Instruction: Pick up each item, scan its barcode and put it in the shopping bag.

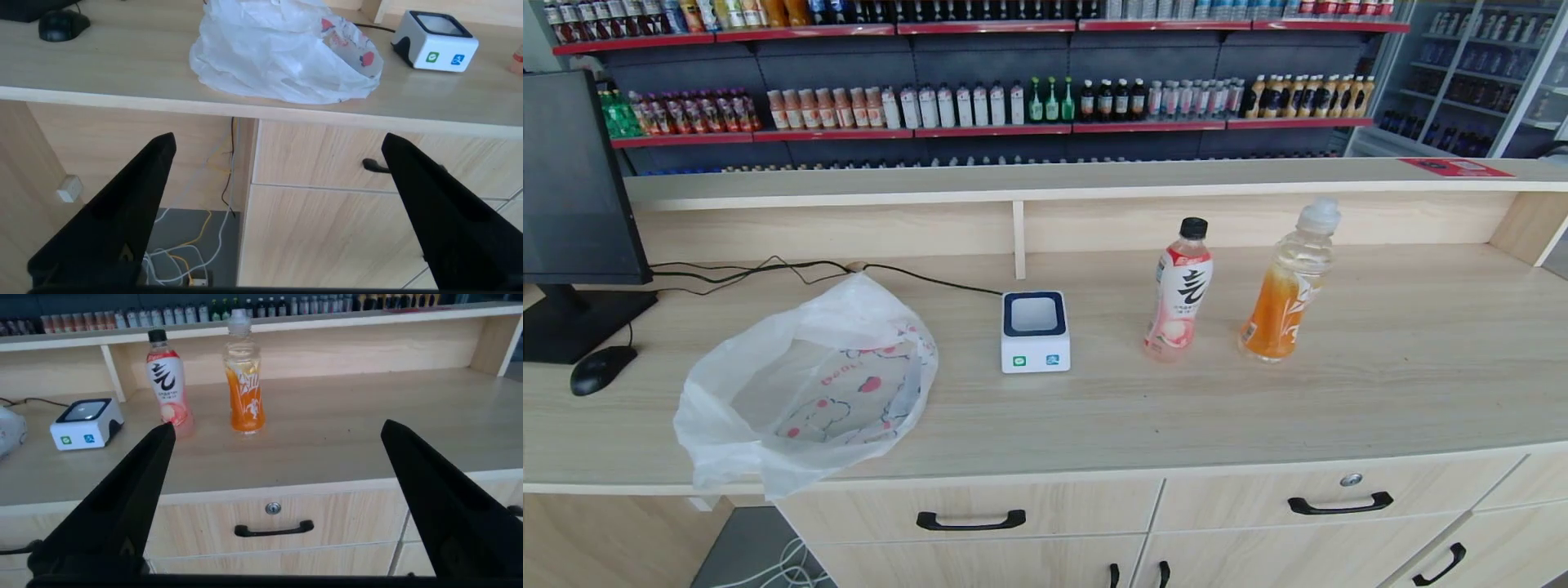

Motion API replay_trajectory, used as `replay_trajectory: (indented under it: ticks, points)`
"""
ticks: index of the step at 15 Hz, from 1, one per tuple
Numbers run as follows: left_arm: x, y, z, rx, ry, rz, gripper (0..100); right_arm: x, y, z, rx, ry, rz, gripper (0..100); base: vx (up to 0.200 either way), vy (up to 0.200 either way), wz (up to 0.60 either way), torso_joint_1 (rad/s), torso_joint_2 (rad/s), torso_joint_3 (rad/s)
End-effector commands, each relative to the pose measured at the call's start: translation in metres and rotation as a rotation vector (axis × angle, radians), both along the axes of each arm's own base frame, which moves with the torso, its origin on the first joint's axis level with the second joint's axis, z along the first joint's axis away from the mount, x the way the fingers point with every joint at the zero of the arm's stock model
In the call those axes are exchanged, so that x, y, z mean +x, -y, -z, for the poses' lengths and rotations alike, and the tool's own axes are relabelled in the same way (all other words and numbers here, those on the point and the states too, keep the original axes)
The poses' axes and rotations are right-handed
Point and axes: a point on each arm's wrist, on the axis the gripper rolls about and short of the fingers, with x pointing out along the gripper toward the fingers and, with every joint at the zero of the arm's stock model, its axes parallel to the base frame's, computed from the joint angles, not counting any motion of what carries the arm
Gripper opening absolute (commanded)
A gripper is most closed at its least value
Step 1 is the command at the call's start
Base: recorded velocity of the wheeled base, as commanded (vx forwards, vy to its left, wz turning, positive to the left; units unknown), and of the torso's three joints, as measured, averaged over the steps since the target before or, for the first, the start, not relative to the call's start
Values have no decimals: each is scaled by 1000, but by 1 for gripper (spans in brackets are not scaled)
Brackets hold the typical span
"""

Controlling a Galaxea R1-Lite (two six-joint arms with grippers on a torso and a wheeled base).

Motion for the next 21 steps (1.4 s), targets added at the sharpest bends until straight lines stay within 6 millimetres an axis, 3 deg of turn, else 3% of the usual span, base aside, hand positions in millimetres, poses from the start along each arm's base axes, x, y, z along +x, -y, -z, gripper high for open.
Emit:
replay_trajectory:
  ticks: [1,3,5,7,9,11,13,17,21]
  points:
    - [0,0,0,1,1,-1,100,50,0,-46,1,29,-1,100,0,0,0,0,0,0]
    - [0,0,0,8,1,1,100,103,0,-68,1,111,-1,100,0,0,0,0,0,0]
    - [0,0,0,10,1,1,100,136,-8,-71,-7,155,-63,100,0,0,0,0,0,0]
    - [0,0,0,8,-1,1,100,146,-9,-65,-19,129,-67,100,0,0,0,0,0,0]
    - [0,0,0,10,1,-1,100,143,-14,-32,-25,-14,-109,100,0,0,0,0,0,0]
    - [0,0,0,8,1,-1,100,146,-19,-29,-30,-28,-147,100,0,0,0,0,0,0]
    - [0,0,0,5,-1,-1,100,179,-24,-44,-35,20,-145,100,0,0,0,0,0,0]
    - [0,0,0,7,-1,-1,100,208,-29,-33,11,9,-167,100,0,0,0,0,0,0]
    - [0,0,0,7,-1,-1,100,213,-35,-26,-71,-18,-213,100,0,0,0,0,0,0]
